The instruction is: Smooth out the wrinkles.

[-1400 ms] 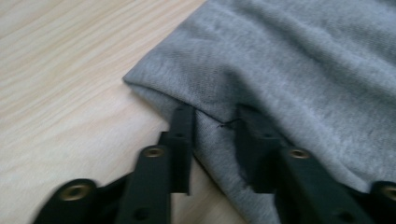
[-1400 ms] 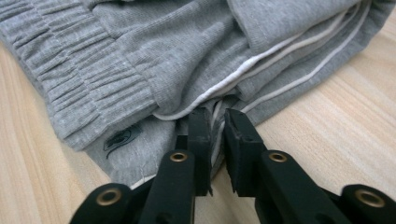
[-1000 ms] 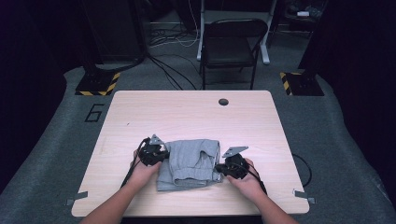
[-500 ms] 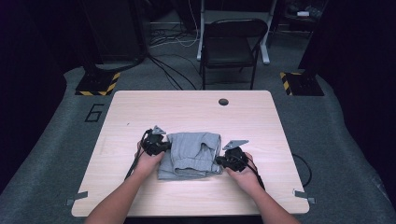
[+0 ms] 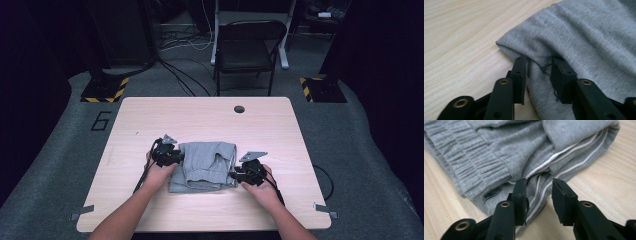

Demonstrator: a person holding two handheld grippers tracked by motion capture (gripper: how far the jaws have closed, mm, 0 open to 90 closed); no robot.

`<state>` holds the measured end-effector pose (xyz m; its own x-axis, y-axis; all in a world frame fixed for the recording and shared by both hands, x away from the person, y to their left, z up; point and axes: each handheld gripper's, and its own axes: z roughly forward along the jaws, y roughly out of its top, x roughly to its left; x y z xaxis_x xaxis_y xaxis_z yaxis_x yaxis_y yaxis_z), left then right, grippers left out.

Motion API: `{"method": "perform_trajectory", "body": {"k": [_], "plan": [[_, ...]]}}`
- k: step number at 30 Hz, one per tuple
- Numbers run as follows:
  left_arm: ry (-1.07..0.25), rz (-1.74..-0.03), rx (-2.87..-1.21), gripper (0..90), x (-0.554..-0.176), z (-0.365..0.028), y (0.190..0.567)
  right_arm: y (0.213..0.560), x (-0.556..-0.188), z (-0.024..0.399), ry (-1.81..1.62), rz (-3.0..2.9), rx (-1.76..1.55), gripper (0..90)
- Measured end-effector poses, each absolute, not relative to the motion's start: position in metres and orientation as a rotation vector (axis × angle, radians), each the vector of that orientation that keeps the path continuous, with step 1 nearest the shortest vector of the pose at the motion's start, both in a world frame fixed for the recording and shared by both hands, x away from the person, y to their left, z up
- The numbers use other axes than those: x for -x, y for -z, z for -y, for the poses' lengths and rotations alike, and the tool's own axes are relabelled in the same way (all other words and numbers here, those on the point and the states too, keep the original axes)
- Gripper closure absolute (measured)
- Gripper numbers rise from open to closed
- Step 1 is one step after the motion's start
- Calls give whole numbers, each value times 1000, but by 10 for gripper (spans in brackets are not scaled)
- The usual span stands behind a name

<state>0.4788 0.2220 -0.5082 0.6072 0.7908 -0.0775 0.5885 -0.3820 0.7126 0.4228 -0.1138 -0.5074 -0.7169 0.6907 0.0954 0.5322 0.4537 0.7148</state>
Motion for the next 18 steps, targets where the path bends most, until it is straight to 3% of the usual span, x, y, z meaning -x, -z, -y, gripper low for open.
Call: {"method": "perform_trajectory", "body": {"k": [10, 18], "plan": [[-356, -1069, -2064, 511, -464, -231, 490, 492, -418, 127, -1153, -2464, -1074, 592], [-343, -1102, -2012, 476, -453, -244, 482, 481, -417, 145, -1183, -2412, -1096, 526]]}}
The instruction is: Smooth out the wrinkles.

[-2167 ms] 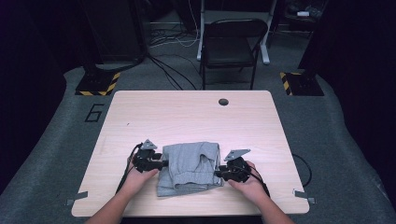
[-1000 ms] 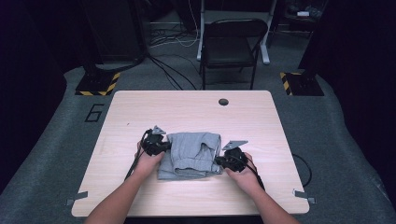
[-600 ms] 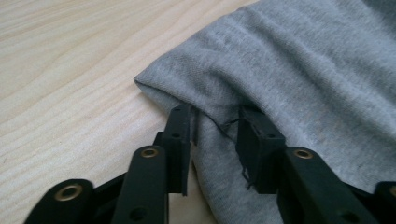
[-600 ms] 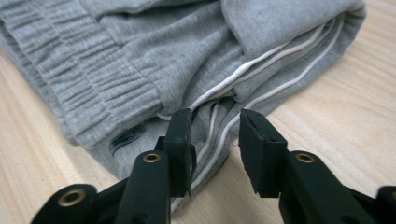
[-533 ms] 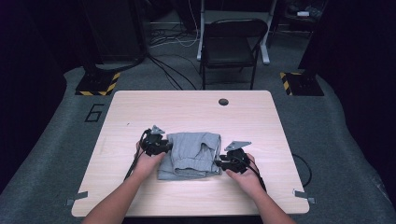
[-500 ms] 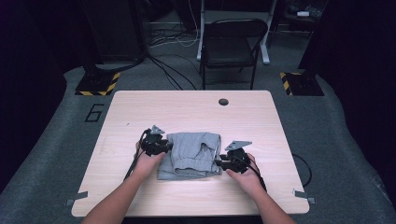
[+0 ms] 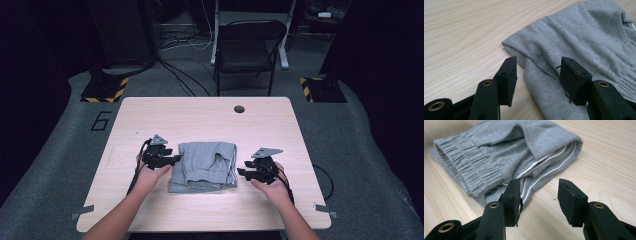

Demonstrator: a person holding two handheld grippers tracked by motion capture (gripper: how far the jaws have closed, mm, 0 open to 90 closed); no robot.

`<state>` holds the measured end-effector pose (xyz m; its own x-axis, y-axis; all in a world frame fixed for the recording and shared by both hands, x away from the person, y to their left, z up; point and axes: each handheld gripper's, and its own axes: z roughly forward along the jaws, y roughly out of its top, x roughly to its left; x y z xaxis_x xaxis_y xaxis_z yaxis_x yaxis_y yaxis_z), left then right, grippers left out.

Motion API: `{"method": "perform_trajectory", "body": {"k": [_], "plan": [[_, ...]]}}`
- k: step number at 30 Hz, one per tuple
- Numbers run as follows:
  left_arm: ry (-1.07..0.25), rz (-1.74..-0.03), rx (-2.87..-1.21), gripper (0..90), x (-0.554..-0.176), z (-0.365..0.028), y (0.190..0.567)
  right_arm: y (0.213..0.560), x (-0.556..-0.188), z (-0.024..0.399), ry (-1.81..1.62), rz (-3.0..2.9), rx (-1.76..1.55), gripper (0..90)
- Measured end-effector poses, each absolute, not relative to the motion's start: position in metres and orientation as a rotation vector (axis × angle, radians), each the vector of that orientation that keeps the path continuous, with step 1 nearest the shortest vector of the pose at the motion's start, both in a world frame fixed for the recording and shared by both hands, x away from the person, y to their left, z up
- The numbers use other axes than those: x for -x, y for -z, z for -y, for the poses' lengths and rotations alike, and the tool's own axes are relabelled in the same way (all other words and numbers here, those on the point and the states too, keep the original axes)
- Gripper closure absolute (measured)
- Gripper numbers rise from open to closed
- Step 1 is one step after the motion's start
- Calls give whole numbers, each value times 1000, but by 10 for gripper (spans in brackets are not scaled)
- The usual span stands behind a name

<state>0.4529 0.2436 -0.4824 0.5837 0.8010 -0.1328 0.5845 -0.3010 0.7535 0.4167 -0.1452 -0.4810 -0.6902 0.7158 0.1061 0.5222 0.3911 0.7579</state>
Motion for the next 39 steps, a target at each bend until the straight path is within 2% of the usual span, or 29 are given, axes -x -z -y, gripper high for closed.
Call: {"method": "perform_trajectory", "body": {"k": [9, 21, 32, 37, 39], "plan": [[-332, -1104, -1977, 453, -436, -261, 467, 470, -407, 159, -1252, -2359, -1158, 494], [-310, -1063, -1955, 433, -401, -277, 452, 462, -383, 167, -1187, -2362, -1083, 462], [-298, -1106, -1934, 411, -371, -301, 461, 465, -366, 184, -1179, -2351, -1117, 456], [-317, -1149, -1908, 408, -359, -311, 477, 471, -364, 183, -1177, -2367, -1132, 455], [-267, -1177, -1879, 411, -359, -314, 479, 474, -365, 180, -1187, -2377, -1132, 455]]}}
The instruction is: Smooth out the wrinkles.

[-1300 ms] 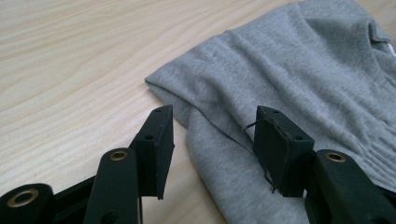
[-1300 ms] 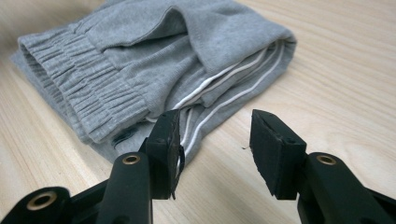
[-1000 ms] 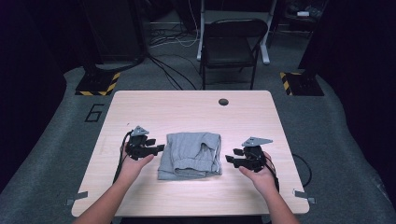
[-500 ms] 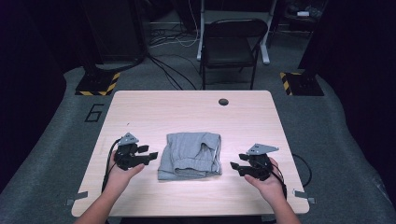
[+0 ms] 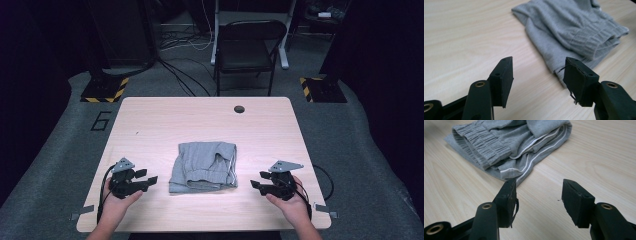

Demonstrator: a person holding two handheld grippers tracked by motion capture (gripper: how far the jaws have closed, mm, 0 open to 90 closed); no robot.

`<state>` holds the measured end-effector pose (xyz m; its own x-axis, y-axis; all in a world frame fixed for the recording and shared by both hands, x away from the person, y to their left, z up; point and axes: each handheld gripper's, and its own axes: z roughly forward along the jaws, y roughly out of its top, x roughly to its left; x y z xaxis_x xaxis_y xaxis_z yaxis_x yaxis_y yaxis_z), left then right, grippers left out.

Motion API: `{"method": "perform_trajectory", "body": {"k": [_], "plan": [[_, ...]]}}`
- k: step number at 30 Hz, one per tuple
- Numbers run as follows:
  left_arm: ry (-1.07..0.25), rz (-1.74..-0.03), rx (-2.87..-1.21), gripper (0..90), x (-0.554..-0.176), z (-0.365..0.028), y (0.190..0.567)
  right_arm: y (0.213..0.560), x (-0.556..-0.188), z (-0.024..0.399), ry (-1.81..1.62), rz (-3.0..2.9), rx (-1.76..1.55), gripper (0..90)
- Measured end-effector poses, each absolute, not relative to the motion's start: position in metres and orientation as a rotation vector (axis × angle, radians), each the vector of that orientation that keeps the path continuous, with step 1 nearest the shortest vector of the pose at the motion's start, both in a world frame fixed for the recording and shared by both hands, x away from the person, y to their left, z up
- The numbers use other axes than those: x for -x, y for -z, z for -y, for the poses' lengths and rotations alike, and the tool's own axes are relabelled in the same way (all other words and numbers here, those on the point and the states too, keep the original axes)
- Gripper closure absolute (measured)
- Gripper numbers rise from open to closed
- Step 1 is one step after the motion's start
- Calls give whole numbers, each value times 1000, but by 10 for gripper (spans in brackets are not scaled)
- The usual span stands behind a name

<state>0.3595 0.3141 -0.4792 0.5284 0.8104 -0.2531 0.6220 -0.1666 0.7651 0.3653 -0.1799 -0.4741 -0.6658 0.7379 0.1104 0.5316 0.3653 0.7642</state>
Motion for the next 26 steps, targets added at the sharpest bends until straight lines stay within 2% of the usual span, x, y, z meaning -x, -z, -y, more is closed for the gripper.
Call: {"method": "perform_trajectory", "body": {"k": [8, 17, 26], "plan": [[-318, -1177, -1886, 410, -363, -318, 484, 487, -371, 164, -1137, -2451, -1075, 447], [-285, -1231, -1930, 407, -372, -326, 494, 495, -373, 160, -1049, -2497, -1041, 443], [-288, -1198, -1968, 358, -374, -317, 494, 495, -374, 163, -1065, -2464, -1093, 417]]}}
